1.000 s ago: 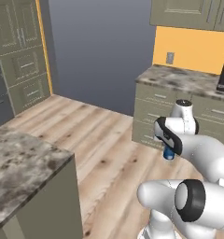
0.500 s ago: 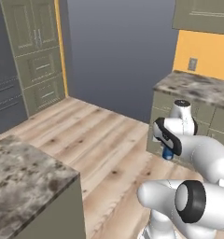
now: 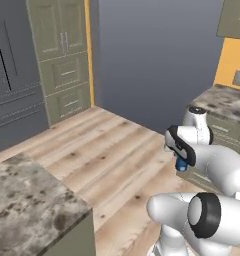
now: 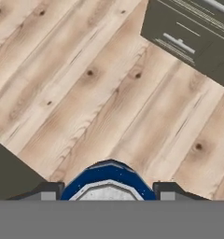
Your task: Four empty soda cans are scattered around the kitchen. Gather all the cans and cluster them next to the stove for recycling.
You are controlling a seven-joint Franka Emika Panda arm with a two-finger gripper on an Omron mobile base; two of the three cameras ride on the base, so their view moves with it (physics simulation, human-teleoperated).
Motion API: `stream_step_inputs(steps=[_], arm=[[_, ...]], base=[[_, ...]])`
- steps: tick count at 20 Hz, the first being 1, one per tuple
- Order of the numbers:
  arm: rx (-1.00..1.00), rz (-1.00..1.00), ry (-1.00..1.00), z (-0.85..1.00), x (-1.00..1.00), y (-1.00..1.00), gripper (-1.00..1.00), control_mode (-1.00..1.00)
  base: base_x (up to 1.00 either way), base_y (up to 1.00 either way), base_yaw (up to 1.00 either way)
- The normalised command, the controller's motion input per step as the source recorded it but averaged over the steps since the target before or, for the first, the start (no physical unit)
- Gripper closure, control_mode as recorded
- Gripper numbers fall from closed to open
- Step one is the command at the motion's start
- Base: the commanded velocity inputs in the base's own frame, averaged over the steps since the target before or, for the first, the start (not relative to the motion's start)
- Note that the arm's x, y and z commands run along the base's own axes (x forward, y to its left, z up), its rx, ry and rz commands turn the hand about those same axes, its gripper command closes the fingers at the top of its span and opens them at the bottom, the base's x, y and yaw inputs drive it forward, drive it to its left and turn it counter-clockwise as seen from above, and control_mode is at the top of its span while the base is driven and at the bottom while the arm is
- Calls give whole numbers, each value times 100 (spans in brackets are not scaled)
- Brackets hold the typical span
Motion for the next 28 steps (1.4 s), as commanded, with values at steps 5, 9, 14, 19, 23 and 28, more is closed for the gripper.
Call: stream_step_inputs(steps=[5,9,14,19,23,28], arm=[[0,0,0,0,0,0,100,100],[0,0,0,0,0,0,100,100],[0,0,0,0,0,0,100,100],[0,0,0,0,0,0,100,100],[0,0,0,0,0,0,100,100],[0,0,0,0,0,0,100,100]], base=[[70,-3,31],[71,-3,32],[70,-3,33],[71,-3,31],[71,-6,28],[70,-13,21]])
